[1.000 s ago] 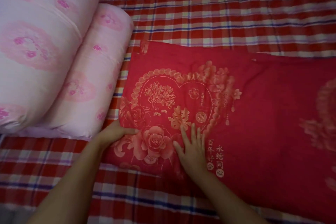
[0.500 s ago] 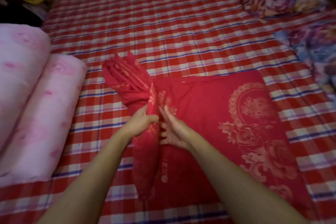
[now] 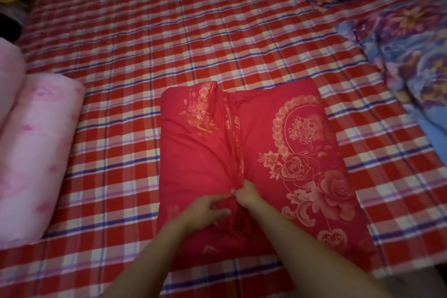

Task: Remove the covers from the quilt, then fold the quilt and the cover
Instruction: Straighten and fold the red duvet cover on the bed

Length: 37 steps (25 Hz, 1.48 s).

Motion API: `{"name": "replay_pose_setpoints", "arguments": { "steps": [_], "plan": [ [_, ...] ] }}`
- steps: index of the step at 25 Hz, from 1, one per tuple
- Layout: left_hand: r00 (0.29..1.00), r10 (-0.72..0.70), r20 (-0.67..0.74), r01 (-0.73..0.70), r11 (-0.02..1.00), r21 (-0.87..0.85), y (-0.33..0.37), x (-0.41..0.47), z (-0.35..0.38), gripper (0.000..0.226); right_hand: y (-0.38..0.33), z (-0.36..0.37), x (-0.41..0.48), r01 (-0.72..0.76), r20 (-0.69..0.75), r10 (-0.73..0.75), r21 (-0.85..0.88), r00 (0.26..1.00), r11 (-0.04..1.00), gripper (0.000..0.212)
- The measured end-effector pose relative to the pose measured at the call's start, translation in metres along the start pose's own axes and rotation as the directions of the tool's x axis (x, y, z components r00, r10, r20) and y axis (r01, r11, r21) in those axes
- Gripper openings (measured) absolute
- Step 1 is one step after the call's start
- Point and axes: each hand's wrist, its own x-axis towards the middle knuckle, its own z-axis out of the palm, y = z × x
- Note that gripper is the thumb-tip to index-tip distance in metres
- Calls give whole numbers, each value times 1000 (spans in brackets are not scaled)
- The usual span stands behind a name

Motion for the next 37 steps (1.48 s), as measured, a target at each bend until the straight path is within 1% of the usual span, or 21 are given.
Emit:
{"name": "replay_pose_setpoints", "arguments": {
  "steps": [1, 2, 3, 5, 7, 8, 9, 11, 13, 15, 17, 20, 22, 23, 25, 27, 29, 30, 32, 34, 37],
  "plan": [
    [977, -16, -215, 24, 999, 35, -11, 1, -9, 61, -1, 1, -2, -1, -18, -1, -105, 1000, 995, 34],
    [926, -39, -376, 99, 985, 142, -22, 0, -14, 73, -6, 1, -7, -14, -26, 8, -207, 1000, 978, 35],
    [901, -77, -428, 202, 946, 254, -30, -1, -15, 90, -16, 1, -11, -18, -55, 2, -303, 999, 953, 38],
    [924, -158, -347, 287, 889, 358, -41, -5, -5, 114, -44, -4, -16, 70, -218, -170, -403, 961, 912, 51],
    [941, -161, -299, 265, 898, 351, -44, -5, 2, 120, -83, -14, -14, 319, -369, -480, -420, 796, 850, 55],
    [935, -133, -329, 247, 910, 333, -47, -2, 1, 121, -106, -16, -7, 409, -374, -554, -401, 744, 820, 49],
    [916, -95, -390, 228, 922, 313, -47, 0, -3, 121, -126, -15, 2, 438, -341, -548, -349, 764, 828, 40],
    [875, -38, -483, 202, 935, 292, -46, 8, -9, 121, -160, -6, 28, 320, -222, -364, -209, 905, 924, 41],
    [893, 7, -450, 178, 913, 368, -46, 14, -4, 123, -179, 3, 48, 225, -146, -247, -152, 958, 962, 39],
    [921, 47, -386, 142, 883, 447, -50, 18, 12, 122, -185, 3, 62, 309, -251, -360, -219, 899, 925, 21],
    [927, 71, -369, 129, 862, 490, -60, 21, 26, 119, -173, -4, 75, 332, -388, -416, -268, 822, 905, 30],
    [937, 106, -334, 96, 839, 535, -73, 24, 33, 115, -128, 0, 81, 246, -563, -282, -141, 777, 959, 31],
    [958, 98, -270, 63, 847, 529, -74, 26, 32, 112, -113, 7, 69, 178, -658, -140, -9, 740, 984, 43],
    [967, 84, -239, 58, 845, 531, -73, 25, 29, 111, -110, 8, 63, 168, -625, -96, 57, 775, 984, 59],
    [980, 63, -187, 48, 842, 538, -68, 22, 25, 111, -107, 8, 47, 143, -385, -107, 66, 917, 987, 93],
    [989, 73, -130, 6, 853, 523, -61, 19, 20, 110, -96, 11, 34, 147, -163, -170, -149, 972, 978, 98],
    [967, 133, -218, -21, 891, 453, -51, 13, 10, 102, -90, 9, 26, 235, -154, -280, -257, 948, 938, 72],
    [920, 152, -361, -8, 929, 370, -43, 9, 3, 98, -92, 3, 19, 294, -191, -336, -214, 922, 931, 59],
    [791, 38, -611, 38, 993, 110, -26, 3, -16, 97, -105, -16, 1, 399, -210, -405, -73, 890, 914, 53],
    [789, -30, -613, 45, 999, 10, -1, 2, -29, 97, -112, -54, -17, 457, -217, -440, 32, 871, 889, 58],
    [856, 75, -511, 43, 976, 215, 37, 7, -18, 91, -108, -134, -37, 490, -304, -443, 100, 844, 866, 59]
  ]
}}
